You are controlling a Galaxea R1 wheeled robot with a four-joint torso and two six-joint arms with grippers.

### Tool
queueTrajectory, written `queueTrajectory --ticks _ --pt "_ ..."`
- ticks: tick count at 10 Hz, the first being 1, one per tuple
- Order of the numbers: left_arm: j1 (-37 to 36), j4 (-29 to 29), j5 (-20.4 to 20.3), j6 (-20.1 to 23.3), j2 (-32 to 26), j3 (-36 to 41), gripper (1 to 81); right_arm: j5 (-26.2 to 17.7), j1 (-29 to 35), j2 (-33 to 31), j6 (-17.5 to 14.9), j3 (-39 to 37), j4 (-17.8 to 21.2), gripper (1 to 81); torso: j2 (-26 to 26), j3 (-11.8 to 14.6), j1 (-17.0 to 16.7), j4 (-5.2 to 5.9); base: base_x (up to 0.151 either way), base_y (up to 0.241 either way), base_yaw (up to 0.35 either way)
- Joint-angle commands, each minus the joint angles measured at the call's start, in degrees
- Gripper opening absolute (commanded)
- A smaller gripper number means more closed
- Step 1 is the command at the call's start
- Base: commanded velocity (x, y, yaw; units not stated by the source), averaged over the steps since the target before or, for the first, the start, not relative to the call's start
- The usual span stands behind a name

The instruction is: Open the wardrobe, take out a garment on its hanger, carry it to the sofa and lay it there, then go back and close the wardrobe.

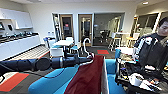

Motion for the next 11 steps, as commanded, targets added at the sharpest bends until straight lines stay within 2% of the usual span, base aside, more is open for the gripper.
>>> queueTrajectory --ticks 1,11 --pt "-9.1 2.0 -3.5 0.8 -0.1 0.2 1.0 -3.1 1.8 0.0 -0.2 0.1 -0.5 81.1 0.0 0.0 0.0 0.00 0.000 0.000 -0.177" --pt "-8.6 2.8 -3.6 1.0 -0.5 0.8 1.0 -2.8 1.7 0.3 -0.2 0.3 -0.8 81.1 0.0 0.0 0.0 0.00 0.000 0.000 -0.011"
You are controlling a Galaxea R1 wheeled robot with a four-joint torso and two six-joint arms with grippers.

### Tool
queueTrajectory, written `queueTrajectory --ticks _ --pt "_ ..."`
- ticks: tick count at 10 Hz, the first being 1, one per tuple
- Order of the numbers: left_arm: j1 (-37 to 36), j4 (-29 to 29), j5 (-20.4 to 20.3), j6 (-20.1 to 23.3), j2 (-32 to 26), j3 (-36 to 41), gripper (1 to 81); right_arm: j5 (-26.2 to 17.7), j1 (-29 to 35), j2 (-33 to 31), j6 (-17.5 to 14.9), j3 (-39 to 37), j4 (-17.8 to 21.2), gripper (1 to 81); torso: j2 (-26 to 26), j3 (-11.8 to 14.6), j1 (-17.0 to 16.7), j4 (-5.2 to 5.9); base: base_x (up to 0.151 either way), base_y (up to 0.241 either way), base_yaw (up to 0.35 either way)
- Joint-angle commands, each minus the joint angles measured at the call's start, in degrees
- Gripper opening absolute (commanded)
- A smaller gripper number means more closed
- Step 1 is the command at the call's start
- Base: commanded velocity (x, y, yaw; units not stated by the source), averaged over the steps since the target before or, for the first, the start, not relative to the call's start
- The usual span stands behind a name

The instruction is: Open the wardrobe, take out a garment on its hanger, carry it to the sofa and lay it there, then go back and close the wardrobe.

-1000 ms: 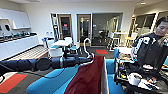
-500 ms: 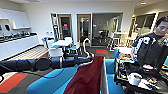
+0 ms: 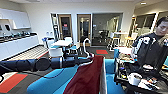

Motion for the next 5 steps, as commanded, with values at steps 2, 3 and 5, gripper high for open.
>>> queueTrajectory --ticks 2,3,5 --pt "-8.6 2.0 -4.2 1.0 0.1 0.5 1.0 -3.0 1.6 0.3 -0.2 0.1 -0.8 81.1 0.0 0.0 0.0 0.00 0.000 0.000 0.000" --pt "-8.6 2.0 -4.2 1.0 0.0 0.5 1.0 -3.0 1.5 0.4 -0.2 0.1 -0.7 81.1 0.0 0.0 0.0 0.00 0.000 0.000 0.000" --pt "-8.6 2.0 -4.1 1.0 0.0 0.5 1.0 -3.0 1.5 0.4 -0.2 0.1 -0.8 81.1 0.0 0.0 0.0 0.00 0.000 0.000 0.000"
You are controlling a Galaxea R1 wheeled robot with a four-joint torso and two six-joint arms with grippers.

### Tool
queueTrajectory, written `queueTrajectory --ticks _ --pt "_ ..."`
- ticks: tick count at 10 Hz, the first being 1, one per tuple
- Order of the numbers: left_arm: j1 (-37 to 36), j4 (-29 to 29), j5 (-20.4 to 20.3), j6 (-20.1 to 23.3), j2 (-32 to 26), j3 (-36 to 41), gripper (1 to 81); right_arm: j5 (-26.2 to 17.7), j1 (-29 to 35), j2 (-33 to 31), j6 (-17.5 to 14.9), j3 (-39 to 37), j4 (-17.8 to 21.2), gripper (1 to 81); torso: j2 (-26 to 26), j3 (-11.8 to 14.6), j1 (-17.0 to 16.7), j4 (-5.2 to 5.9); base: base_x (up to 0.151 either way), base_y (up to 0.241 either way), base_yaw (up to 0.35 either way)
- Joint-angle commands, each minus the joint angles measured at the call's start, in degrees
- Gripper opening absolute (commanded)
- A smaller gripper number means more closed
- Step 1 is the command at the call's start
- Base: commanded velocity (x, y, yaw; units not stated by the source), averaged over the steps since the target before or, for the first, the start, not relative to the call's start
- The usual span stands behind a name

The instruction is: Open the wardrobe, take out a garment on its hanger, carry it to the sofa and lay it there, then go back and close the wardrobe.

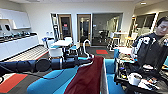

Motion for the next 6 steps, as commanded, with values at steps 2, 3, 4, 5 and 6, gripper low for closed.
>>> queueTrajectory --ticks 2,3,4,5,6 --pt "-9.6 1.9 -4.2 0.8 0.1 0.5 1.0 -3.0 1.4 -0.2 -0.2 0.2 -0.6 81.1 0.0 0.0 0.0 0.00 0.071 0.000 0.000" --pt "-9.5 1.9 -4.2 0.8 0.1 0.5 1.0 -3.0 1.4 -0.2 -0.2 0.2 -0.6 81.1 -0.1 0.0 0.0 0.00 0.081 0.000 0.000" --pt "-9.6 1.9 -4.2 0.8 0.1 0.5 1.0 -3.0 1.4 -0.2 -0.2 0.2 -0.7 81.1 -0.1 -1.7 0.0 0.00 0.082 0.000 0.000" --pt "-9.5 1.9 -4.2 0.8 0.1 0.5 1.0 -2.9 1.4 -0.2 -0.2 0.2 -1.0 81.1 0.0 -1.9 0.1 0.00 0.082 0.000 0.000" --pt "-9.6 1.9 -4.2 0.8 0.1 0.6 1.0 -2.9 1.4 -0.2 -0.2 0.2 -1.1 81.1 0.0 -3.6 0.0 0.00 0.082 0.000 0.000"
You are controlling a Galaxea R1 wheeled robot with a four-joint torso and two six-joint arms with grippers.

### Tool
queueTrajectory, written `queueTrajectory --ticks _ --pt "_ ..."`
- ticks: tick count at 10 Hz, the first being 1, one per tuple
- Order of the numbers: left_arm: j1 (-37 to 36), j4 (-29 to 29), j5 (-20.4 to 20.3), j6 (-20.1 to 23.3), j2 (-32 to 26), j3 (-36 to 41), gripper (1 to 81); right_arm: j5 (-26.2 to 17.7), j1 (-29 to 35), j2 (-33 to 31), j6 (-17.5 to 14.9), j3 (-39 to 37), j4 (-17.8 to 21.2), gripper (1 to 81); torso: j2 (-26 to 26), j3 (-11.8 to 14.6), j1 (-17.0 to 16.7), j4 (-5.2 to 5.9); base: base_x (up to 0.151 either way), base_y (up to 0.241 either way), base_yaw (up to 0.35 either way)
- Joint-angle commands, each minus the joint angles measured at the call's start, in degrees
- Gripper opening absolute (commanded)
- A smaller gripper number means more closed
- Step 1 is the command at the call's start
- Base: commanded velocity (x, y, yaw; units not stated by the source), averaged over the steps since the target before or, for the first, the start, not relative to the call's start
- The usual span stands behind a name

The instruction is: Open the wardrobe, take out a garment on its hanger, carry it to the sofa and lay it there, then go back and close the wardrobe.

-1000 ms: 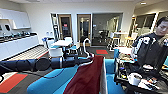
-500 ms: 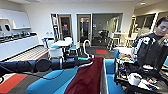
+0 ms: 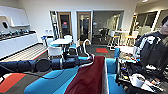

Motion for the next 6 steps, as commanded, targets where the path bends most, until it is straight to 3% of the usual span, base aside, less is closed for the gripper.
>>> queueTrajectory --ticks 1,3,6 --pt "-9.4 1.8 -4.1 0.8 -0.1 0.4 1.0 -3.3 1.4 -0.2 -0.2 0.3 -0.9 81.1 0.0 -3.4 0.0 0.00 0.082 0.000 0.000" --pt "-9.4 1.7 -4.2 0.8 0.0 0.4 1.0 -3.3 1.4 -0.2 -0.2 0.2 -0.9 81.1 0.0 -2.3 0.0 0.00 0.082 0.000 0.000" --pt "-9.2 1.8 -4.2 0.8 0.0 0.5 1.0 -3.4 1.3 -0.2 -0.2 0.2 -0.9 81.1 0.0 -3.0 0.1 0.00 0.082 0.000 0.000"
